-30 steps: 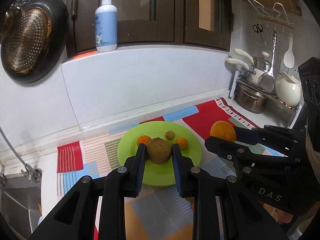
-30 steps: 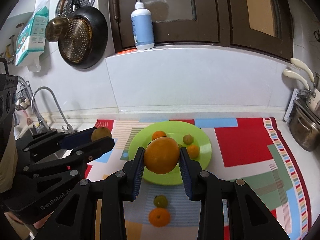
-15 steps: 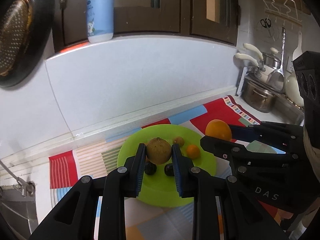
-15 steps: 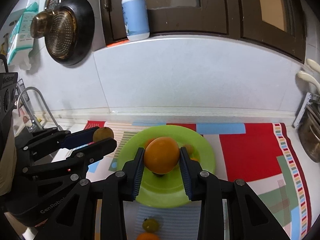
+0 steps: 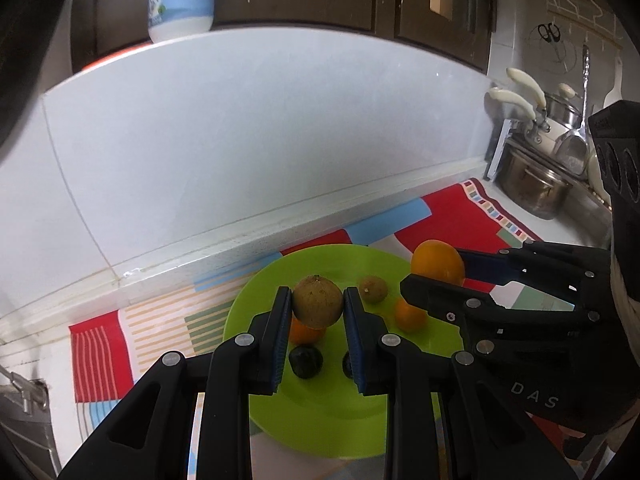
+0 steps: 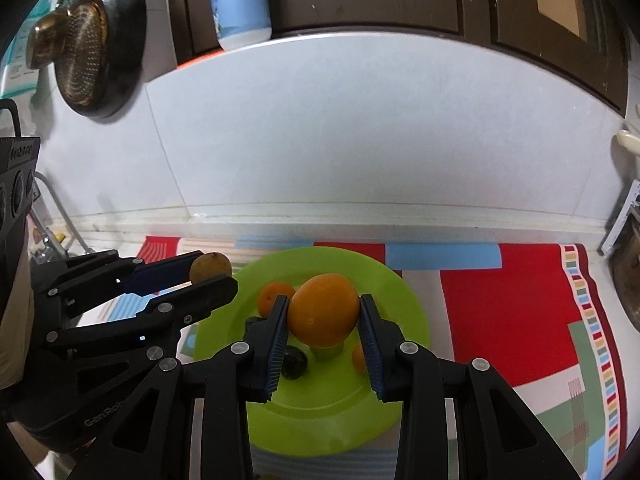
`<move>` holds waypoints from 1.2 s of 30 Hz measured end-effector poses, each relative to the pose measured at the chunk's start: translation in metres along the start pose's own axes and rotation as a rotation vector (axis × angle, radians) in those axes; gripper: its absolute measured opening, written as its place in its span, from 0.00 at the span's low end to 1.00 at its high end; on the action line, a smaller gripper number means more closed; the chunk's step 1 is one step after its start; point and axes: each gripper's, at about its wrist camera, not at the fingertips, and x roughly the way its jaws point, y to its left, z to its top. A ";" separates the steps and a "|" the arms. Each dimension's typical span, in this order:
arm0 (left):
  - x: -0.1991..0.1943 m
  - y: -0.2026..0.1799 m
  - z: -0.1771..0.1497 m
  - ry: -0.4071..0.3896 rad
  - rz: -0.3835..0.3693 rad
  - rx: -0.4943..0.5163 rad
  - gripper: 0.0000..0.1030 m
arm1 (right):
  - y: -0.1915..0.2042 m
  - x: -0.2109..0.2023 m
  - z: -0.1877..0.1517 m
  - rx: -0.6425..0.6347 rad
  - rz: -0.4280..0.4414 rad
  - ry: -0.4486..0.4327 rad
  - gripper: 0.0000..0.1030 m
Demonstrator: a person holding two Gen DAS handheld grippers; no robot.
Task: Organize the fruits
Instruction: 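Carry the yellow-green fruit with the left tool while the right tool carries the orange to the plate, then open both tools to release the yellow-green fruit and orange onto the plate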
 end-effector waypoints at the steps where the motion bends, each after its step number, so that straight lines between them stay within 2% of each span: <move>1: 0.005 0.001 0.001 0.005 -0.001 0.001 0.26 | -0.001 0.003 0.000 0.001 -0.001 0.004 0.34; 14: 0.057 0.005 0.005 0.062 -0.041 0.029 0.26 | -0.020 0.046 -0.006 0.027 -0.010 0.072 0.34; 20: 0.068 0.004 0.005 0.078 -0.066 0.031 0.27 | -0.028 0.056 -0.010 0.043 -0.006 0.093 0.34; 29: 0.053 0.009 0.004 0.055 -0.041 0.018 0.40 | -0.028 0.050 -0.012 0.044 0.000 0.082 0.37; 36: 0.023 0.007 -0.001 0.034 0.008 0.013 0.40 | -0.024 0.031 -0.014 0.032 -0.006 0.058 0.37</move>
